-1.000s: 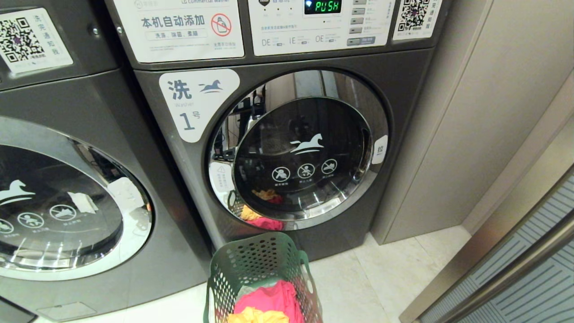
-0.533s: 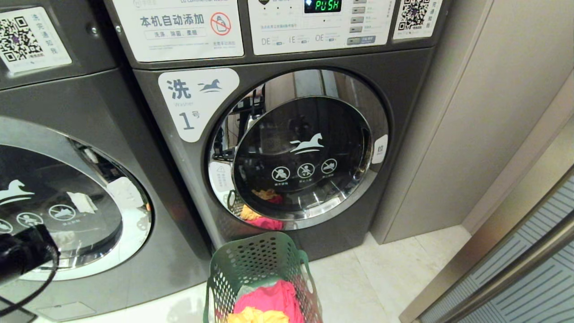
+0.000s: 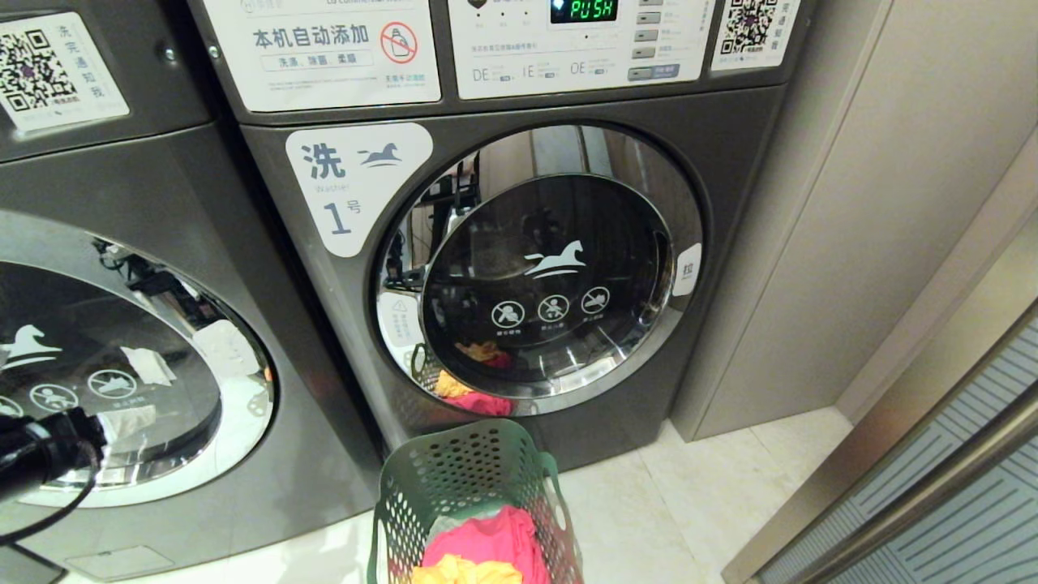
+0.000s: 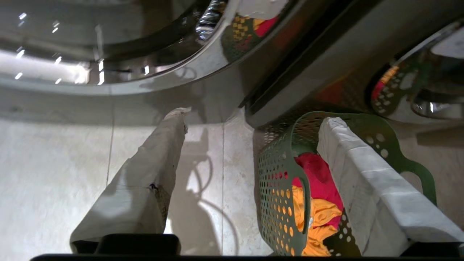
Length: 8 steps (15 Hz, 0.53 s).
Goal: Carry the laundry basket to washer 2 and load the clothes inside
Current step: Open the lid of the washing machine
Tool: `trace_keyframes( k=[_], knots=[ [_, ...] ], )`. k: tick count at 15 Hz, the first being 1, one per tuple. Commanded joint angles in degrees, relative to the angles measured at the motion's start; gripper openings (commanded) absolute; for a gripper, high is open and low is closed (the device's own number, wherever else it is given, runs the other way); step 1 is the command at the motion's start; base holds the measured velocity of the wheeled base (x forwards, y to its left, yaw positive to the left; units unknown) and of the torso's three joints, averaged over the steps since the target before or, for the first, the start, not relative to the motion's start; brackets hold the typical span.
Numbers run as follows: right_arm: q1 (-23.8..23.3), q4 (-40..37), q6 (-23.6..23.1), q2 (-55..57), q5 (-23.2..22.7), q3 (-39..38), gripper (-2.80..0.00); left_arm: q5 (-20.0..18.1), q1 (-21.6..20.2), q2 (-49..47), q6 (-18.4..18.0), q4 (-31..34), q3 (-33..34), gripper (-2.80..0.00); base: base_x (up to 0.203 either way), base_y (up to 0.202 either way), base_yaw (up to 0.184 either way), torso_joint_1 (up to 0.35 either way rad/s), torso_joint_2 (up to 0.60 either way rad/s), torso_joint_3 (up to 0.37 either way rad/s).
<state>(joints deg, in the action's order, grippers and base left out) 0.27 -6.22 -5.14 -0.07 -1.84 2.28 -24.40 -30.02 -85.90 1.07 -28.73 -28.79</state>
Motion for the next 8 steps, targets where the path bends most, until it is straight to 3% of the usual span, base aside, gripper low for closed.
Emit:
trace_keyframes(
  k=[1, 3, 6, 8],
  knots=[
    [0.0, 0.0, 0.0, 0.1, -0.1, 0.0, -2.80, -9.4, -1.6, -6.7, -5.7, -7.3, 0.4, 0.00, 0.000, 0.000, 0.000, 0.000, 0.00, 0.000],
    [0.0, 0.0, 0.0, 0.1, 0.0, 0.0, -2.80, -13.5, -1.8, -11.8, -9.1, -15.7, 0.3, 0.00, 0.000, 0.000, 0.000, 0.000, 0.00, 0.000],
    [0.0, 0.0, 0.0, 0.1, 0.0, 0.0, -2.80, -18.3, -1.8, -18.3, -11.3, -29.9, 1.7, 0.00, 0.000, 0.000, 0.000, 0.000, 0.00, 0.000],
    [0.0, 0.0, 0.0, 0.1, 0.0, 0.0, -2.80, -20.0, -1.8, -21.4, -12.3, -35.8, 1.8, 0.00, 0.000, 0.000, 0.000, 0.000, 0.00, 0.000]
  ],
)
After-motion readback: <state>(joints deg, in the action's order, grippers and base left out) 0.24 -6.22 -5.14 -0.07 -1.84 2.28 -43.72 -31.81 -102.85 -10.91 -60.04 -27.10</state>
